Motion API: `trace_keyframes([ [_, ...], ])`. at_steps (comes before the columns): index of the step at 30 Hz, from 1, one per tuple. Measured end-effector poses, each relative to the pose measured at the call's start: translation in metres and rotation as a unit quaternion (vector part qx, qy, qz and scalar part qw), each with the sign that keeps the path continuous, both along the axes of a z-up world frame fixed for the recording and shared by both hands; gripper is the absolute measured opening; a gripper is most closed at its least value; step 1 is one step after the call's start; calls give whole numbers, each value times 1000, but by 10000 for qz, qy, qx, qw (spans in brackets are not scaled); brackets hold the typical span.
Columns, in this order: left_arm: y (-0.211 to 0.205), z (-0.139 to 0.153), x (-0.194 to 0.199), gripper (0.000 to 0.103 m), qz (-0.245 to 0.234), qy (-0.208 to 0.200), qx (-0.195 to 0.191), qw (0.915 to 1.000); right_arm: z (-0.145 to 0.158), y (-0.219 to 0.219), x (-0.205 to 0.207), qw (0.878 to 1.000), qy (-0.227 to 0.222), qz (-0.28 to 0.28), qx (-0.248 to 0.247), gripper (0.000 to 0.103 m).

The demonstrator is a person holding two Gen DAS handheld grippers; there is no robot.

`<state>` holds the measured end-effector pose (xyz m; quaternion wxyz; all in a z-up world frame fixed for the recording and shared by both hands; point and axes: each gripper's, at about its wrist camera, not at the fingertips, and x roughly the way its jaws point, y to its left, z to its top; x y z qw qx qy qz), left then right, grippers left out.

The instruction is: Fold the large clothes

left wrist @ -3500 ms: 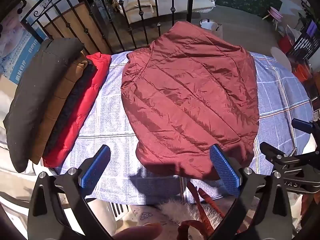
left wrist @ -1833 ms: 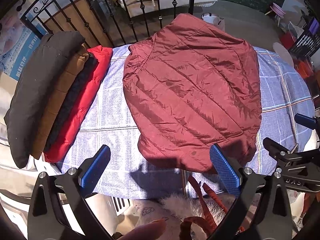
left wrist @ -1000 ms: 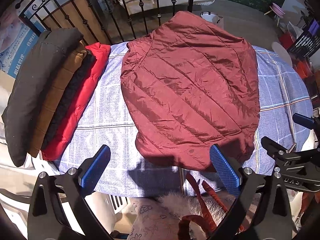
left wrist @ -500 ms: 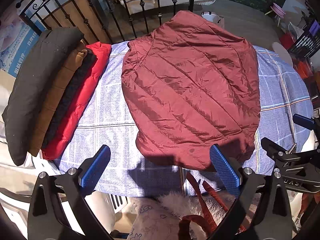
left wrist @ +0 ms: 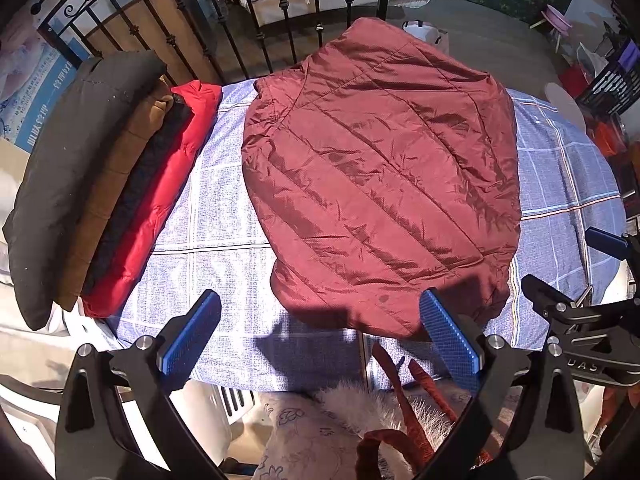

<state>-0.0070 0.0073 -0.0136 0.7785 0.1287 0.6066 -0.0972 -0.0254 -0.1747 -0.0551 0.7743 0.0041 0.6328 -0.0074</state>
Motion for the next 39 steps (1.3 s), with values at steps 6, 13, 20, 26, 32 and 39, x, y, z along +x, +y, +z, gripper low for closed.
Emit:
trace_keyframes([
  [6, -1, -2, 1, 98, 10, 42, -3, 10000, -2, 1, -1, 10000, 17, 4, -1, 97],
  [13, -3, -4, 1, 98, 2, 70, 16, 10000, -4, 1, 0, 10000, 38, 12, 5, 97],
  [20, -3, -7, 5, 98, 17, 118, 29, 9999, -4, 0, 1, 10000, 54, 19, 19, 97],
  [26, -5, -9, 8, 98, 2, 184, 45, 9998, -8, -1, 7, 9999, 136, 31, 43, 97],
  [32, -7, -14, 12, 98, -21, 318, 3, 9995, -11, -2, 10, 9997, 214, 66, 72, 97],
  [39, 7, -31, 22, 98, 333, 728, -280, 9964, -20, 0, 16, 9992, 253, 236, 211, 97],
])
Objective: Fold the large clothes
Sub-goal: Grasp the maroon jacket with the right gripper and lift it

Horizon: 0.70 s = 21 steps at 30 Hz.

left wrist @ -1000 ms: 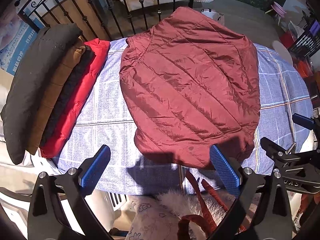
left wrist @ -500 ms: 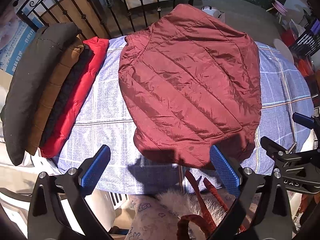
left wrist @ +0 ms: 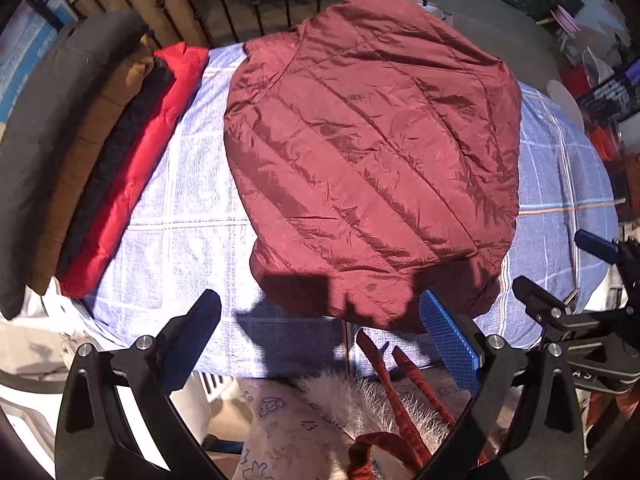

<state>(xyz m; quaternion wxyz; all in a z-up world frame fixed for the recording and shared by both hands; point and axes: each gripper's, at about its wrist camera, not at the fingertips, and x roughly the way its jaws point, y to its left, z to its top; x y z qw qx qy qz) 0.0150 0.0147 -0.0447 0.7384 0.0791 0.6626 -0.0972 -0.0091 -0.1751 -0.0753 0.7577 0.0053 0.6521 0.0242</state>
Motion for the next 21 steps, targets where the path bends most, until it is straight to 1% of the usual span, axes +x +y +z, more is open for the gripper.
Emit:
trace_keyframes([
  [2, 12, -7, 5, 98, 263, 81, -67, 9996, -3, 2, 3, 9999, -65, 105, 57, 97],
  [4, 27, -15, 10, 98, 566, 138, -46, 9983, -5, 2, 7, 9993, -243, 194, 228, 97],
  [7, 52, -30, 14, 98, 980, 169, 214, 9948, -15, -1, 23, 9964, -506, 352, 582, 98],
  [10, 76, -40, 11, 98, 1287, 185, 402, 9907, -25, 2, 55, 9949, -614, 660, 458, 98],
  [12, 90, -44, 7, 98, 1500, 210, 488, 9873, -22, 11, 84, 9912, -844, 952, 371, 98],
  [14, 105, -46, 0, 98, 1747, 242, 530, 9829, -15, 32, 121, 9828, -1050, 1419, 537, 98],
  [17, 120, -47, -14, 98, 2133, 304, 477, 9754, -15, 78, 170, 9678, -1073, 2197, 603, 98],
  [18, 124, -47, -20, 98, 2244, 312, 429, 9730, -18, 105, 193, 9575, -1096, 2611, 546, 98],
  [19, 127, -48, -25, 98, 2338, 316, 410, 9709, -22, 130, 213, 9493, -1111, 2911, 408, 98],
  [20, 129, -48, -33, 98, 2430, 298, 440, 9686, -30, 155, 234, 9443, -1110, 3092, 195, 98],
  [21, 130, -50, -39, 98, 2494, 276, 509, 9667, -38, 173, 248, 9419, -1030, 3197, 85, 98],
])
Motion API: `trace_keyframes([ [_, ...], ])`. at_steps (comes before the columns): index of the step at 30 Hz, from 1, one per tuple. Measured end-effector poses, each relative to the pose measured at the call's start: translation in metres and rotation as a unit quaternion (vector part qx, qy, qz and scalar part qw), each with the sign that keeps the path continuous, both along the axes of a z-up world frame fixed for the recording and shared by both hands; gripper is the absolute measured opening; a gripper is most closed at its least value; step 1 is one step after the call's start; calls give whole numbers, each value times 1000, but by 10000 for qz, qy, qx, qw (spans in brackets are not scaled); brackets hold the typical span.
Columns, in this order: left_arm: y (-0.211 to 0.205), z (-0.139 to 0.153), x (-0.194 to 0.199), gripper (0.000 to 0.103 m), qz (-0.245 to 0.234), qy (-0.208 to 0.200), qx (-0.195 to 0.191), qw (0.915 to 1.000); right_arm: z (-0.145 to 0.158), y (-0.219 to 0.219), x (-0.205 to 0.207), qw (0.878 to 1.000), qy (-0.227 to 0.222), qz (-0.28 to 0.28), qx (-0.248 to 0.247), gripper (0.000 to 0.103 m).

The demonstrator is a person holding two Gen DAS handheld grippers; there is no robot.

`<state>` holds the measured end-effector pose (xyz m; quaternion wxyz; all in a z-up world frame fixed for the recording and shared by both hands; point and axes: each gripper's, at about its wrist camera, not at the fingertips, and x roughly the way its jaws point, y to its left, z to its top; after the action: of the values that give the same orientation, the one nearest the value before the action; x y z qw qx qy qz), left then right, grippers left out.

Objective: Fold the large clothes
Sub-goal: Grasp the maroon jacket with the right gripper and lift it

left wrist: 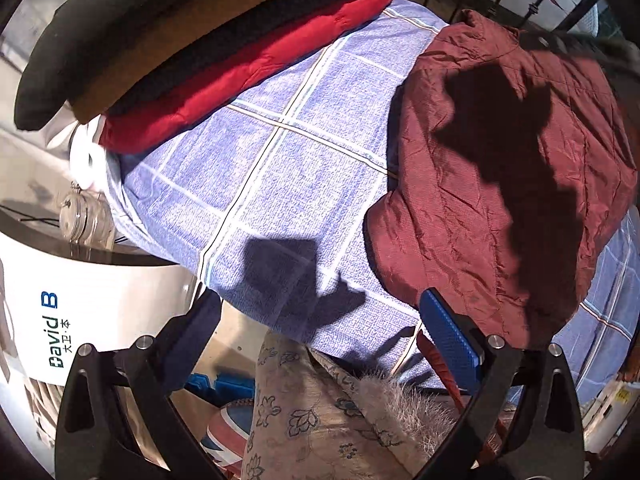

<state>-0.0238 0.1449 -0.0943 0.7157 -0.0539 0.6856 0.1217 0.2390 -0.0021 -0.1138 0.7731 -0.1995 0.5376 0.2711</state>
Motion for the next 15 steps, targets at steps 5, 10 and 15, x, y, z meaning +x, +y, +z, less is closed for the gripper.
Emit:
trace_keyframes([
  [5, 17, -11, -42, 98, 363, 224, 433, 9982, -85, 101, 39, 9771, 622, 1381, -1497, 98],
  [10, 37, -18, -63, 98, 913, 270, 186, 9953, -160, 92, 11, 9118, 795, 2660, -3027, 49],
  [15, 31, -16, -40, 98, 492, 178, 211, 9984, -124, 24, 0, 9633, 1354, 1602, -1677, 1],
])
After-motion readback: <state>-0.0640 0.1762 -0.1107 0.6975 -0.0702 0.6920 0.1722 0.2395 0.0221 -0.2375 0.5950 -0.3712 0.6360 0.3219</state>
